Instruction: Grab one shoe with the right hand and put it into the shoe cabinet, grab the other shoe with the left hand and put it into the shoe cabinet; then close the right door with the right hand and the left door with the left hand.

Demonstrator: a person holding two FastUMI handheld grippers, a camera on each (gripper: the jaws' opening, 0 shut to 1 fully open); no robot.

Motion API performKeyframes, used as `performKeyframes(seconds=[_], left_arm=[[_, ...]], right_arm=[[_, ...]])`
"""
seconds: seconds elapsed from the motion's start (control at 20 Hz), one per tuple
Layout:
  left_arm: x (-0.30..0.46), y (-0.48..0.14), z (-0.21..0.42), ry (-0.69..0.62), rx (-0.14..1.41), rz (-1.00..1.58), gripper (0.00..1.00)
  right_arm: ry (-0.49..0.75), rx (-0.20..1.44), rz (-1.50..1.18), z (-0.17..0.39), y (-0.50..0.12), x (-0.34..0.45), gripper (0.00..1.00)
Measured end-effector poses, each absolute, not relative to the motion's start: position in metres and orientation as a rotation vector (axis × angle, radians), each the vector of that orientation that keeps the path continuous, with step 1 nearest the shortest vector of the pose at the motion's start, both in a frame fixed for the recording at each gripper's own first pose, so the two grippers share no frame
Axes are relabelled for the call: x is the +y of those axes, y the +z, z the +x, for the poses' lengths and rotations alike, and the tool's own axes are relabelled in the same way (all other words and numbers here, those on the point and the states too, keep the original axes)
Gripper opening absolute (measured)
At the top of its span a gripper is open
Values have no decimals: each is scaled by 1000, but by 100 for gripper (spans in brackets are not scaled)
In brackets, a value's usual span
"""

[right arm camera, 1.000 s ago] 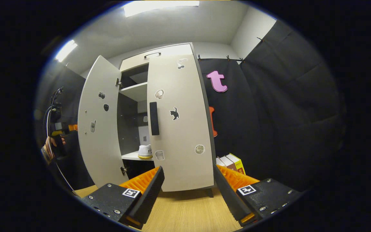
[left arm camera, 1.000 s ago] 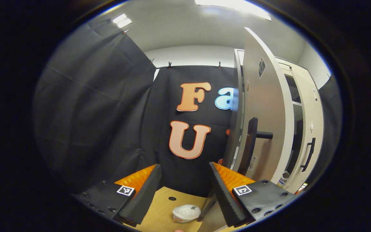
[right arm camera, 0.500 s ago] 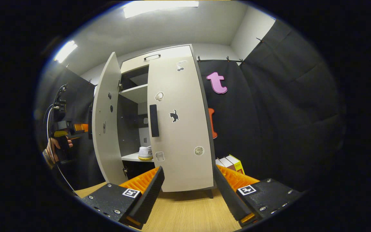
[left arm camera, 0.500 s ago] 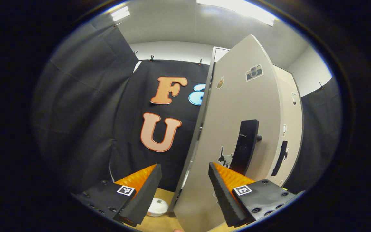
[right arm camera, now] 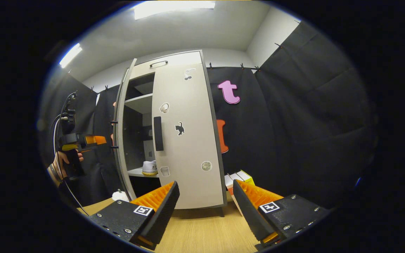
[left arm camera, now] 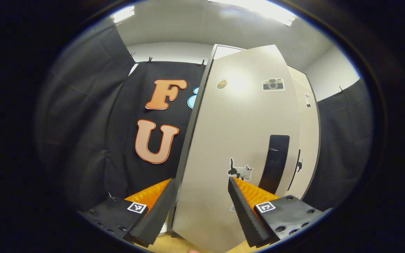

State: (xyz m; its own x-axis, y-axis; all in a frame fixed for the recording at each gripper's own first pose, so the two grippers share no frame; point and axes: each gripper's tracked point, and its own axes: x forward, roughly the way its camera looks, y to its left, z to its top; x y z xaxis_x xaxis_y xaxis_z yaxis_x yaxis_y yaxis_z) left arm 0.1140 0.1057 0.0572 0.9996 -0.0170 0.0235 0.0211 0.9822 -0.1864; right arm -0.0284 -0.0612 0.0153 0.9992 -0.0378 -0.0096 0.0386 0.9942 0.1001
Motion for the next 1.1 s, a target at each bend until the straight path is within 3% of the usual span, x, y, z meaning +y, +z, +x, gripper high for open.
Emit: performKeyframes(seconds=[0.55, 0.85, 0.9, 1.1], left_arm=[[100, 78, 72, -7, -70, -158, 94], [71, 47, 23, -36, -69, -141, 94], [71, 41, 15, -28, -69, -133, 99], [50, 10, -10, -62, -42, -155, 96]], right_arm=[[-19, 7, 95, -24, 16, -56, 94], [50, 8, 72, -12, 20, -30, 94], [60, 6, 69, -10, 22, -26, 94], [84, -5, 63, -9, 24, -12, 94]])
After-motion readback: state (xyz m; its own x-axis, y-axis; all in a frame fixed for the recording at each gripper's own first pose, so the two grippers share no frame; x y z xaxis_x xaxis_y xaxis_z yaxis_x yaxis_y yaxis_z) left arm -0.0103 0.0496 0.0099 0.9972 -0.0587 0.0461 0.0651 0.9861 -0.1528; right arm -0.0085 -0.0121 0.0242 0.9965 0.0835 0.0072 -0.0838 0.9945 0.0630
